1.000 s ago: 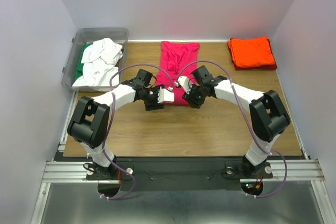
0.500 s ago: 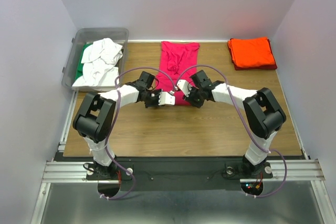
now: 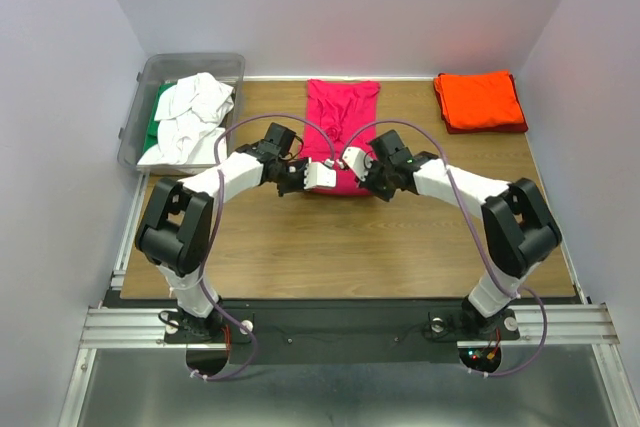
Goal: Fold and stack the t-shirts
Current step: Fold the tshirt
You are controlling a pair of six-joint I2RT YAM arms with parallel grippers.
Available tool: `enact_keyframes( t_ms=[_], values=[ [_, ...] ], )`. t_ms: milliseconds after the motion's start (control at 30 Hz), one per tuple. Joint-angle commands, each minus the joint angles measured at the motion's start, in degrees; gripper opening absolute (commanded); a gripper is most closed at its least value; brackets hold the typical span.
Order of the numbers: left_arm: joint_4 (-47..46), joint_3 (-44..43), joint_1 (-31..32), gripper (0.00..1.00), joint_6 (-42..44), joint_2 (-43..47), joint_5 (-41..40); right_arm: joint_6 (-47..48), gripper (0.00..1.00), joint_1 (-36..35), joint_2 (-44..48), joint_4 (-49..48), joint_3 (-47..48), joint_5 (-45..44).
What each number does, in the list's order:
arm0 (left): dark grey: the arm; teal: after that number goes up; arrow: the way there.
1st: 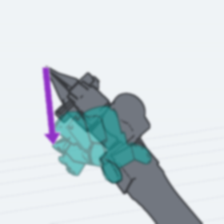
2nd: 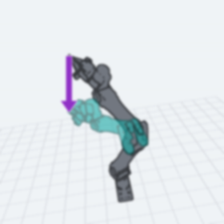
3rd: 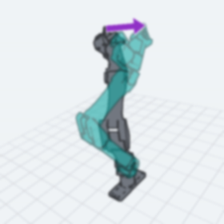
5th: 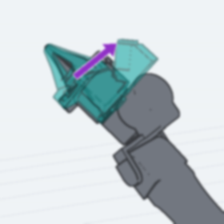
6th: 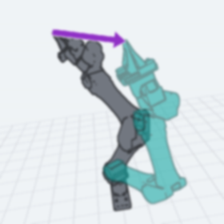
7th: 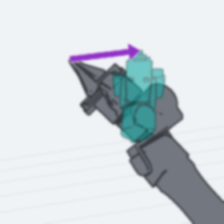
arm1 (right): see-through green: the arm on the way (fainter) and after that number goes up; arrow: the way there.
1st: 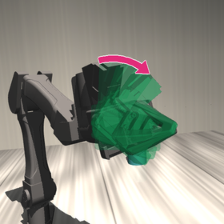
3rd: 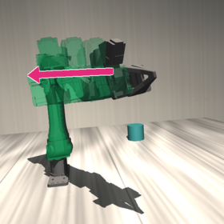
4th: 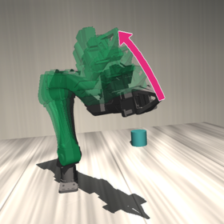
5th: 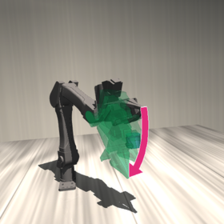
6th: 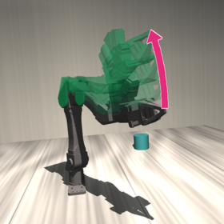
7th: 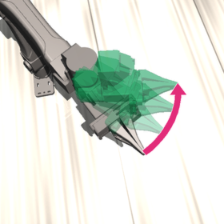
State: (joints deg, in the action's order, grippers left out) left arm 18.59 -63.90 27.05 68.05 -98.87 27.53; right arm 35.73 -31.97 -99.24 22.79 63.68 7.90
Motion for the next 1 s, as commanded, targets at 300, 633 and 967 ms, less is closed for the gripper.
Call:
enact_keyframes(
  t_ms=[300,633,967],
  values=[
    [17.1,-0.8,5.4,0.00,-4.6,17.7,3.5,3.5,0.01,-0.5,16.6,23.4,6.5,4.6],
    [23.9,5.6,19.0,0.00,-15.3,32.4,6.9,-0.9,0.01,-6.0,33.2,39.6,1.0,12.9],
    [27.9,2.6,20.9,0.00,-18.0,31.8,8.4,-1.0,0.01,-6.2,33.2,41.2,4.1,10.2]
  ],
)
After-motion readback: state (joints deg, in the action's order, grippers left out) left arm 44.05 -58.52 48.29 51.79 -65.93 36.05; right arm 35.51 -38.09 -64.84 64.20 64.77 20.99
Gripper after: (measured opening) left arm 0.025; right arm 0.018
